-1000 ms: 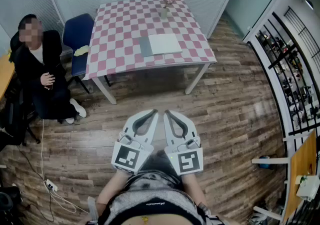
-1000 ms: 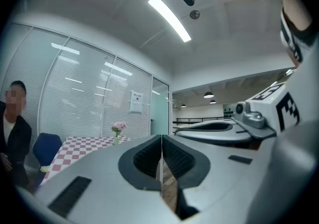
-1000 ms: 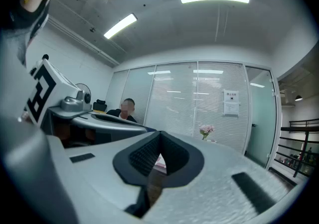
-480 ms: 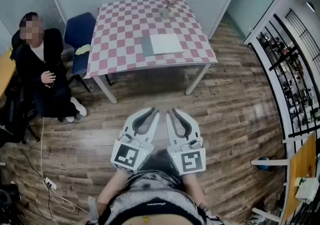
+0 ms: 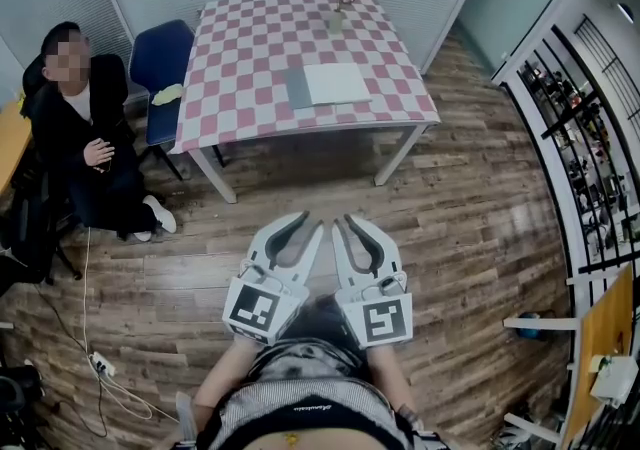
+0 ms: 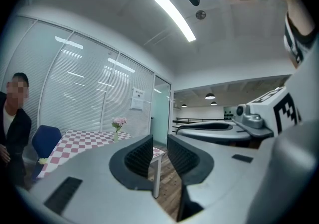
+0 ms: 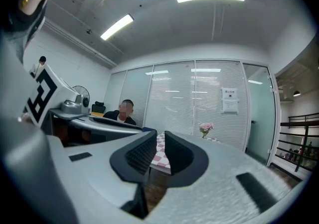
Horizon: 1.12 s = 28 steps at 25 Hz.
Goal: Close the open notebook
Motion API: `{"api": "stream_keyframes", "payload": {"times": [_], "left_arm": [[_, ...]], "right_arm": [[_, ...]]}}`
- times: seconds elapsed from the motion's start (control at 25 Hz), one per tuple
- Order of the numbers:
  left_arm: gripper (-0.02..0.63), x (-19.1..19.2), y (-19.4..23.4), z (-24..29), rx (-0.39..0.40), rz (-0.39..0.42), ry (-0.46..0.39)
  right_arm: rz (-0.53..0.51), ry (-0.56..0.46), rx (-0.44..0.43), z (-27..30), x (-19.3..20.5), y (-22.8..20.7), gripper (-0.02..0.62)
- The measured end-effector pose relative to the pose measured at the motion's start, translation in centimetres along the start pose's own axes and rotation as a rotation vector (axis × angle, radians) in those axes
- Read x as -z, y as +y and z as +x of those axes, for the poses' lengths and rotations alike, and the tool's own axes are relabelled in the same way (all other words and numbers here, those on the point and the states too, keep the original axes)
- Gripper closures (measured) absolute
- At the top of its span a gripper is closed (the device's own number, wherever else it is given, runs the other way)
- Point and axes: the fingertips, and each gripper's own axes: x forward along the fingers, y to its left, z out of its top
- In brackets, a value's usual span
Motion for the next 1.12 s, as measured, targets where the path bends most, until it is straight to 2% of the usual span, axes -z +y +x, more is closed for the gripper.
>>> {"api": "stream_keyframes", "payload": {"times": [0.28,0.64,0.8,1.0,1.12], "left_arm": [[0.543,0.4,0.6,0.6,-0.004,0.015,-0.007],[0.543,0.4,1.6,2.1,-0.021,-0.006,0.007],[0.543,1.0,2.9,3.7,-0.034,0.016,-0.020],[0.543,0.5,4.4,6.2,-0.037,-0.020,0.021],[0.543,0.4,5.9,8.0,-0.040,-0.007,0.011]], "right_arm": [[0.016,0.004,-0.004,0.6,0.3,0.0,0.543],[0.030,0.012,-0.022,2.3,1.0,-1.0,0.543],[0.048,0.002,-0.032,3.9,1.5,-2.1,0.543],[0.050,-0.002,-0.042,6.6,1.5,-4.1,0.543],[0.048,-0.008,-0.045,8.5,1.3,-5.3,0.543]]}}
